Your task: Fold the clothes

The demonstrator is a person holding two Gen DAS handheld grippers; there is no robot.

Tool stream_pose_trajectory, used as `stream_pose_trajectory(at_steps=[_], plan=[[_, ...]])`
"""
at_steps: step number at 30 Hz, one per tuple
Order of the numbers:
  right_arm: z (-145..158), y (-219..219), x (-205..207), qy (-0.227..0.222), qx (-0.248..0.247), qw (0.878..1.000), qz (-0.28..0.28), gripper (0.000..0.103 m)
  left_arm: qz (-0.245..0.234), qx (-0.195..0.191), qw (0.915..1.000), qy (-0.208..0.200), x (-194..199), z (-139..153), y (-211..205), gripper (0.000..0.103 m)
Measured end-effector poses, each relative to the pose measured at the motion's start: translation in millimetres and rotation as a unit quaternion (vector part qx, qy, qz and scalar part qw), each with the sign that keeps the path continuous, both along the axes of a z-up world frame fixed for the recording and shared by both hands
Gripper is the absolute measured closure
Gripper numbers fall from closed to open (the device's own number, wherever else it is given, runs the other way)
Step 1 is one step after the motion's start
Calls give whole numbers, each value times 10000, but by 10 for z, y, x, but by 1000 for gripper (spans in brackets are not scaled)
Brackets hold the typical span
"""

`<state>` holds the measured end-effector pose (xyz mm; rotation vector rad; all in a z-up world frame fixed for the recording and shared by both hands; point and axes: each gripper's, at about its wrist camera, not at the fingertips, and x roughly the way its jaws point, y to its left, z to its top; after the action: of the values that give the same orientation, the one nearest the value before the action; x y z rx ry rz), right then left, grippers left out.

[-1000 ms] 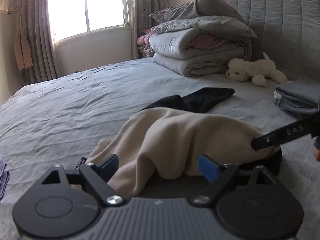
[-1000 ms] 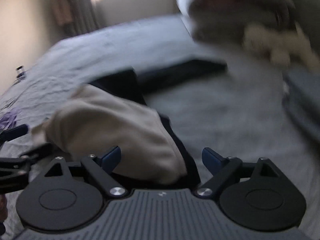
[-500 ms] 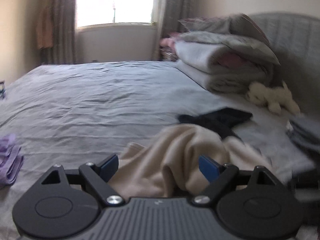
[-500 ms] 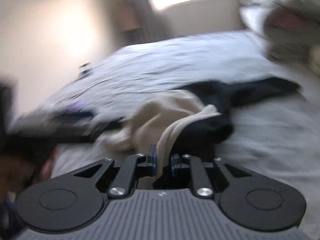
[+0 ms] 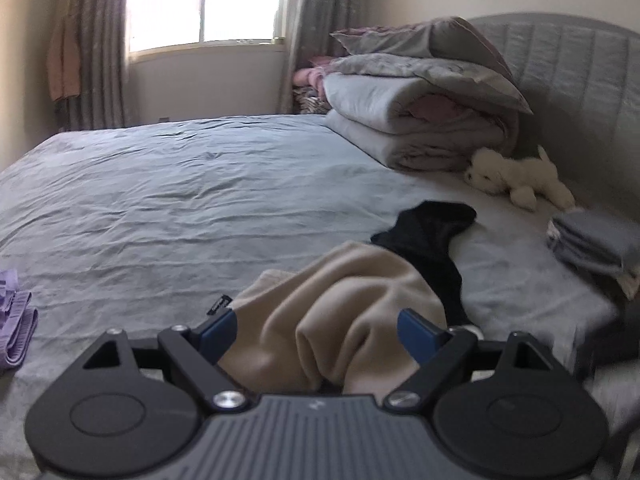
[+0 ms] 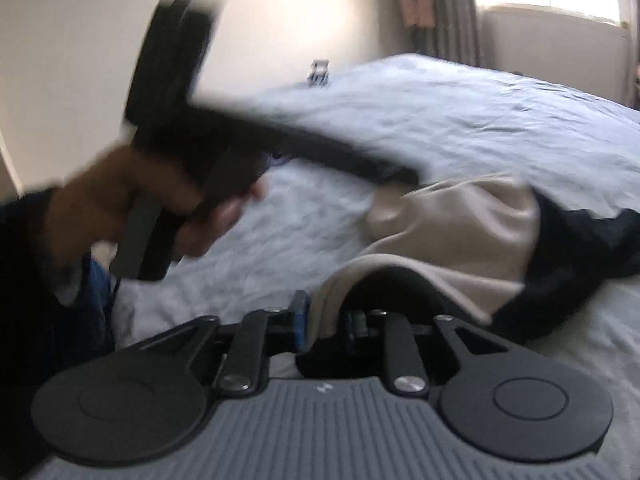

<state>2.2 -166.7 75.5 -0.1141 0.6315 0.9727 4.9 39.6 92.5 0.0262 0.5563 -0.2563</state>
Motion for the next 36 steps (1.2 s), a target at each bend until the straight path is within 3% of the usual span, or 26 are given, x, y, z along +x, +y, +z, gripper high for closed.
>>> stream_pose_trajectory(at_steps=[3,12,16,20,23,25,26,28,30,33,36], plan=[[58,-273,134,-9,96,9988,-482,63,-156,90,9998,55,-103,-25,-25,15],[159,-625,403,39,847,9855,-1466,55,-1253,223,9916,-237,-542,-36,-259,14],[48,-646,461,292,71,9830,-1813,55,-1933,296,9799,-397,-755,-84,-459,10],[-144,-613,579,762,-555,9692,-2275,55,-2248,627,9713,-455,-896,-209,-706,10],[-174,-632,590,741,-690,9651,-2416,55,-2148,931,9717,-324,-912,-360,-859,16],[-173,-638,576,711,-734,9649,-2418,55,-1910,1246,9736,-133,-861,-473,-914,40],[-175,-634,573,695,-766,9648,-2417,55,-1737,1319,9759,17,-810,-527,-915,45],[-199,-628,572,685,-854,9640,-2424,55,-1461,1105,9829,191,-719,-531,-841,67],[-236,-623,592,684,-936,9633,-2421,55,-1138,803,9899,281,-623,-451,-720,78],[-235,-612,566,592,-1025,9641,-2379,54,-445,601,9972,33,-513,-275,-463,81],[-238,-561,531,415,-1094,9672,-2256,49,206,419,9989,-98,-389,-135,-183,82]])
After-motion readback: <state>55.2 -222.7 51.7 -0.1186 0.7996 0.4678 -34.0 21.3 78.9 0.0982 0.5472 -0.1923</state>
